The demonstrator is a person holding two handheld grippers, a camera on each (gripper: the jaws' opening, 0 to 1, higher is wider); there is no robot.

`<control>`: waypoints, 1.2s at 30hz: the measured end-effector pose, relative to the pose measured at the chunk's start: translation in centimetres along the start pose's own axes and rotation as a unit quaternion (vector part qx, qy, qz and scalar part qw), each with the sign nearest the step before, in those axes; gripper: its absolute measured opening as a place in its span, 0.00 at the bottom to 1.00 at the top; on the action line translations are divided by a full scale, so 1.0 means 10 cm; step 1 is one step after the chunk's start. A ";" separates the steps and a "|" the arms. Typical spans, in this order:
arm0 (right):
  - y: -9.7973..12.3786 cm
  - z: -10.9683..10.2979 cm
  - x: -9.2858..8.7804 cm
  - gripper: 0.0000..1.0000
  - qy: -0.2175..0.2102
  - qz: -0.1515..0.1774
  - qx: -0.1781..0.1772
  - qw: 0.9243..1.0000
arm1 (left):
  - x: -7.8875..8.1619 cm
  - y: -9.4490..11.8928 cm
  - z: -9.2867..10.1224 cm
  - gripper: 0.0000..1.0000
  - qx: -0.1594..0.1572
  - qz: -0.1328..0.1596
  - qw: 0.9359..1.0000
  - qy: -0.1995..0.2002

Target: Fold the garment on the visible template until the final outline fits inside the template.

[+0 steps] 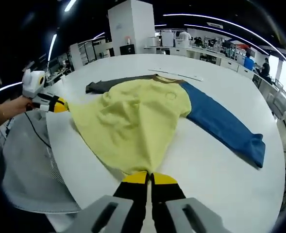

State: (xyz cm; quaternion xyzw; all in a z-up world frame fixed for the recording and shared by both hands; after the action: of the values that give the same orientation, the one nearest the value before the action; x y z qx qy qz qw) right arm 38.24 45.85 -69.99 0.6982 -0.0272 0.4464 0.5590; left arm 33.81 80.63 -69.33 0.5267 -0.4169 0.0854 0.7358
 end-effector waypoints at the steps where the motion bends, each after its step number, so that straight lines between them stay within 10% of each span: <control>1: 0.01 -0.01 -0.01 0.00 0.001 -0.001 0.002 1.000 | -0.02 0.01 0.00 0.02 0.000 -0.003 1.000 0.000; 36: 0.18 -0.08 -0.50 0.00 0.024 -0.066 -0.064 0.996 | -0.49 0.16 0.22 0.02 0.016 -0.054 0.998 -0.018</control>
State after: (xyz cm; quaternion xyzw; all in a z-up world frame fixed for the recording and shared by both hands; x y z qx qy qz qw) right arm 33.79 43.53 -71.87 0.6506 0.0035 0.4224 0.6311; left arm 28.67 80.99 -71.42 0.5616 -0.3997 0.0424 0.7232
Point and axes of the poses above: the point that each gripper's makers call its tool centre point, and the gripper's own axes: y roughly backward along the fingers, z roughly to its right, x roughly out of its top, the point moved 5 cm from there along y, roughly backward along the fingers, and after that the axes turned 9 degrees about -x, right-handed, at the moved point
